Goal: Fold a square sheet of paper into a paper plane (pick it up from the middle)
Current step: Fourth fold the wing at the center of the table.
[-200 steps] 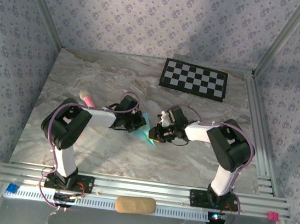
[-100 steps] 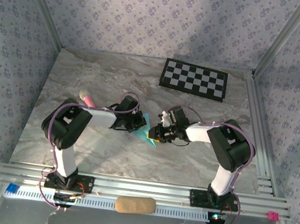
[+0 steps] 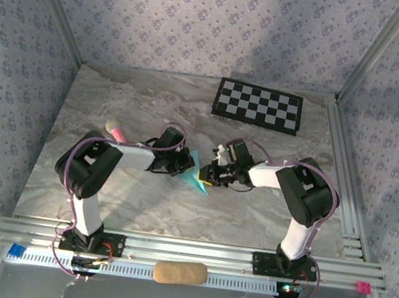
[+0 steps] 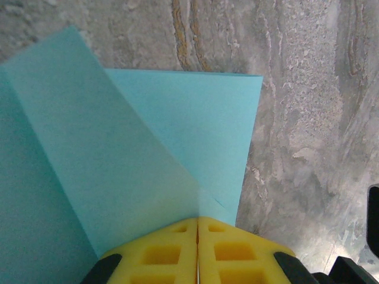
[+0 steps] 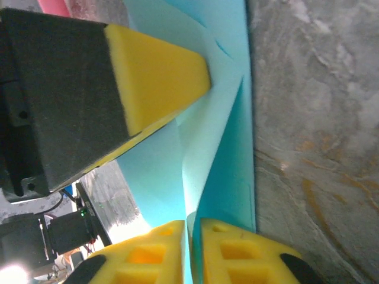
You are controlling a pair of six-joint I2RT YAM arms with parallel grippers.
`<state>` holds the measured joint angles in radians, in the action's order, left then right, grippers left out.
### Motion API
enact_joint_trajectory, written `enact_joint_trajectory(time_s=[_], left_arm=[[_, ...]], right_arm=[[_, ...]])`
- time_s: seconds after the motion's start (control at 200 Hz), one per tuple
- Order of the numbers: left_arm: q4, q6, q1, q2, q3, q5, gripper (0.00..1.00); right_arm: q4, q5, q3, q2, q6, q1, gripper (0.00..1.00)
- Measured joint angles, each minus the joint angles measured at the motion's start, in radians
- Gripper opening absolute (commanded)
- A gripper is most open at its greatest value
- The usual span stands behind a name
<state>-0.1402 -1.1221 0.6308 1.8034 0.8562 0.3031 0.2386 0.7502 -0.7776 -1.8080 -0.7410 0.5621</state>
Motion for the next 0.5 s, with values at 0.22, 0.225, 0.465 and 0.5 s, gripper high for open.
enact_joint_trajectory(time_s=[0.22, 0.225, 0.465, 0.5], left_arm=[[-0.004, 0.000, 0.002, 0.002, 0.000, 0.000, 0.10], [-0.004, 0.000, 0.002, 0.002, 0.000, 0.000, 0.09], [-0.014, 0.000, 0.006, 0.005, 0.000, 0.004, 0.09], [-0.014, -0.001, 0.006, 0.005, 0.000, 0.004, 0.09]], right_arm=[[0.033, 0.011, 0.017, -0.010, -0.008, -0.001, 0.09], [0.034, 0.011, 0.018, -0.010, -0.010, -0.002, 0.09], [0.050, 0.024, 0.045, -0.016, -0.016, -0.003, 0.14], [0.051, 0.025, 0.046, -0.016, -0.016, -0.003, 0.14]])
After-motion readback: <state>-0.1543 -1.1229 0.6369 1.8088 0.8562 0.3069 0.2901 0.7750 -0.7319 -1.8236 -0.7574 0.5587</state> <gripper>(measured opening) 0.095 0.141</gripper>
